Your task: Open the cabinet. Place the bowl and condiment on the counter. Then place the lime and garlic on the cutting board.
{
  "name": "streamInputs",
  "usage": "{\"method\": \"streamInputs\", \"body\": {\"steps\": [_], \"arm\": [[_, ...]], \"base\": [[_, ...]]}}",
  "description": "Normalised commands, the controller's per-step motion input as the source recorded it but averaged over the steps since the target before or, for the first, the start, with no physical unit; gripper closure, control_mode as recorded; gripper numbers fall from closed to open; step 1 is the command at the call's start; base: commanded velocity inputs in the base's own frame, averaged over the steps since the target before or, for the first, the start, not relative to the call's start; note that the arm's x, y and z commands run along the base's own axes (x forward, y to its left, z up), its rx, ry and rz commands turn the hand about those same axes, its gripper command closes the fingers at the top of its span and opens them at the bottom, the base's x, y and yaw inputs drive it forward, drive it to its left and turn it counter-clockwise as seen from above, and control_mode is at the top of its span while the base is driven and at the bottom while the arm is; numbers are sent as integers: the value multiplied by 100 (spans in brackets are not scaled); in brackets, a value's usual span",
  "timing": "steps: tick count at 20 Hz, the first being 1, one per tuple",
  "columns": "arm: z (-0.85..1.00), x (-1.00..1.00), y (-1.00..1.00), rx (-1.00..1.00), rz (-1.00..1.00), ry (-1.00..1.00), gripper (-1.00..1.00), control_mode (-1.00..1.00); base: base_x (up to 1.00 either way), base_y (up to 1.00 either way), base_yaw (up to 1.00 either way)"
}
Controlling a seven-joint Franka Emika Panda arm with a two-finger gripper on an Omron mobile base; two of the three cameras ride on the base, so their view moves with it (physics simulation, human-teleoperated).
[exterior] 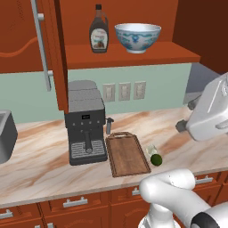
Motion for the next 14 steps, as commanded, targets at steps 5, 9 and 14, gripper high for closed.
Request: {"method": "streamInputs", "body": {"steps": [5,9,14], "arm": [[-31,0,-15,-17,-6,-11,-100,-100],[-8,3,-18,-9,-7,-14,-100,-100],[8,13,-21,0,-9,-15,-100,-100]], "base": [[0,0,0],[0,0,0],[0,0,0]]}}
